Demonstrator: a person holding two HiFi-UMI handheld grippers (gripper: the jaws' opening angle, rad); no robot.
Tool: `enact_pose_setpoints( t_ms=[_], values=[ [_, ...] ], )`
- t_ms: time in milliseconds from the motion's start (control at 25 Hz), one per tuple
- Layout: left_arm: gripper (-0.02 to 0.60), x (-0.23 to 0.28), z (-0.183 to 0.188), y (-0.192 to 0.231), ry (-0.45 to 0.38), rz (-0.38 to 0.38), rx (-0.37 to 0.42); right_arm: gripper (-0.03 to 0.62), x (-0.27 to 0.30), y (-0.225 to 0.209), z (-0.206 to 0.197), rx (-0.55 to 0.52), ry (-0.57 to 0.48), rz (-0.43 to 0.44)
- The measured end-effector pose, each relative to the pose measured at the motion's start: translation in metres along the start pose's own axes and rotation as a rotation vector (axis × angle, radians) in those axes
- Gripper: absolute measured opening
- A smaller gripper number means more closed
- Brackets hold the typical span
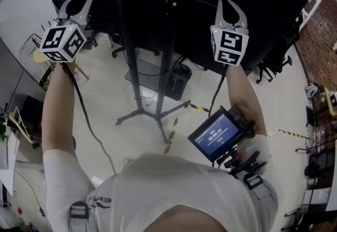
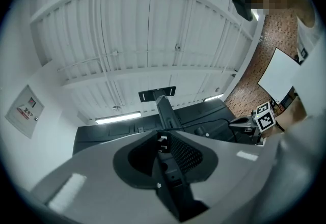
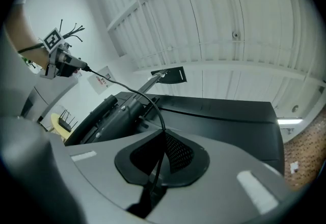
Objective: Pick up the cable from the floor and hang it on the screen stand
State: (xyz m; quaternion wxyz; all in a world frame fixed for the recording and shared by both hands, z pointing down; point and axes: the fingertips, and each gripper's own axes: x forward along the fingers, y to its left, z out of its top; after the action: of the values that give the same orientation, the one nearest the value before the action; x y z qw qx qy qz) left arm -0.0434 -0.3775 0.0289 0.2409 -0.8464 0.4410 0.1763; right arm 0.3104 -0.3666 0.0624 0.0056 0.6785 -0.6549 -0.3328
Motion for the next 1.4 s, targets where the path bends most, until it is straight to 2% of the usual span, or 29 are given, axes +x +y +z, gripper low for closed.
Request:
enact_pose_setpoints(
  t_ms=[320,520,680,1000,1400],
  values=[
    [0.08,0.031,-0.022,0.05,-0.047,-0.092,-0.046,0.02,0.034,0.008,0.022,-0.076,0.031,-0.128],
    [0.08,0.06,-0.037,0.079,-0.064,-0.15,-0.092,0.021,0.054,0.014,0.025,-0.13,0.1,-0.197],
    [0.08,0.082,-0.063,0.107,-0.066,-0.168,-0.129,0.021,0.082,0.027,0.018,-0.201,0.162,-0.224],
    [0.08,0.108,-0.096,0.117,-0.035,-0.18,-0.185,0.023,0.092,0.025,0.015,-0.392,0.276,-0.252],
    [0.08,0.106,-0.116,0.116,-0.025,-0.2,-0.194,0.025,0.094,0.026,0.016,-0.533,0.343,-0.272]
  ],
)
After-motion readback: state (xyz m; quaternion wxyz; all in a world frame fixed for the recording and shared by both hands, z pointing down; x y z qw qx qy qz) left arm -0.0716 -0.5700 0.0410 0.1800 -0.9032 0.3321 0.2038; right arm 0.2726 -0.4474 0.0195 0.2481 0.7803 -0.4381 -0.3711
